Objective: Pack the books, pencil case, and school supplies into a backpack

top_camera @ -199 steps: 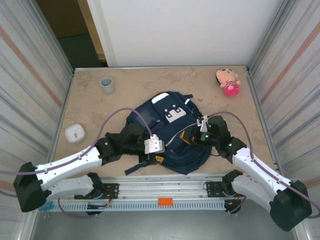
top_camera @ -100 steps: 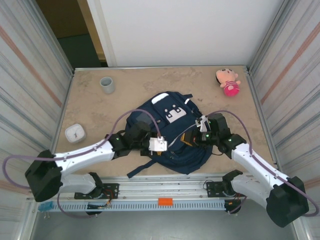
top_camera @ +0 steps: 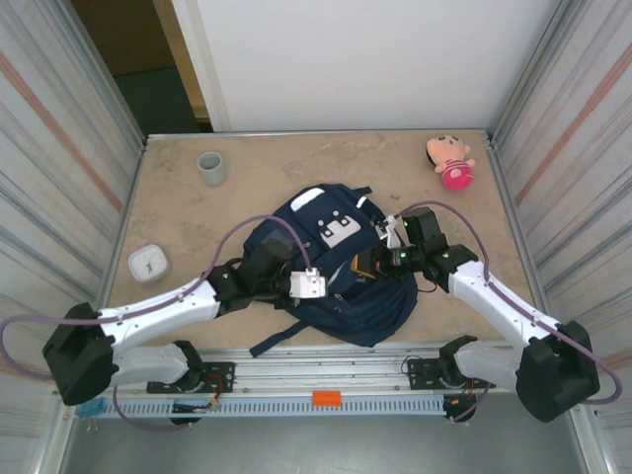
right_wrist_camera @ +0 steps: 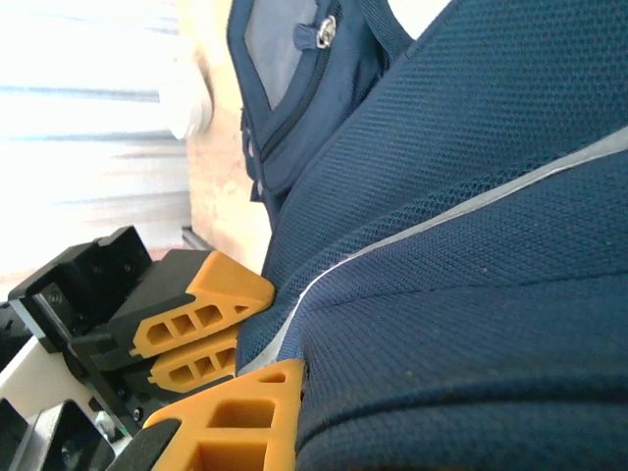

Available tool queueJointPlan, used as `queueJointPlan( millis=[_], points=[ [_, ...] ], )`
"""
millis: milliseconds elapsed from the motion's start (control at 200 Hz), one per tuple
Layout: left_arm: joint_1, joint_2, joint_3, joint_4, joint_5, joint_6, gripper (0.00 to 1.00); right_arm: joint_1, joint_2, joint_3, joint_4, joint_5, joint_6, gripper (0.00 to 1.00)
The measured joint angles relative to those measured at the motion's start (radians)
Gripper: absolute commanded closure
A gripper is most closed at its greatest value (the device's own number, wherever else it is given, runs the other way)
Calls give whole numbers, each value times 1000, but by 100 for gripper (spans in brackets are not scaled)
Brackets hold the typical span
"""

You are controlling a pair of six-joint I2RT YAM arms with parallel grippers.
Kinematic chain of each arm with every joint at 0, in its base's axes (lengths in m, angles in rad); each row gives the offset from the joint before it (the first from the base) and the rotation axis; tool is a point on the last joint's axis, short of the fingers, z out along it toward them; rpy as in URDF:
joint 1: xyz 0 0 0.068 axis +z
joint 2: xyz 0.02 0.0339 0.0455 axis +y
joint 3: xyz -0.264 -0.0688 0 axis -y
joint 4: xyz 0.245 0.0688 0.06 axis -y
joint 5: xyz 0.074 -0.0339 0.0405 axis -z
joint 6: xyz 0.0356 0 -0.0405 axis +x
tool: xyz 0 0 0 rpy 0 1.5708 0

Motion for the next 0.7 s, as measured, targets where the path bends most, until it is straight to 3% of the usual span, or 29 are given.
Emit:
queueJointPlan(
  millis=[30,155,276,486,702],
  points=[
    [0,-17,-14,3,1,-12,100,5,12,10,-2,-5,-13,99],
    [7,-41,-34,-3,6,-54,100,43,50,47,-26,5,-71,74],
    [23,-41,-34,-4,24,-85,100,106,44,72,-71,76,-118,64],
    [40,-50,-45,6,51,-119,100,200,-58,89,-220,247,-166,56],
    [53,-86,-70,18,59,-131,100,282,-194,90,-360,397,-150,57]
  ],
)
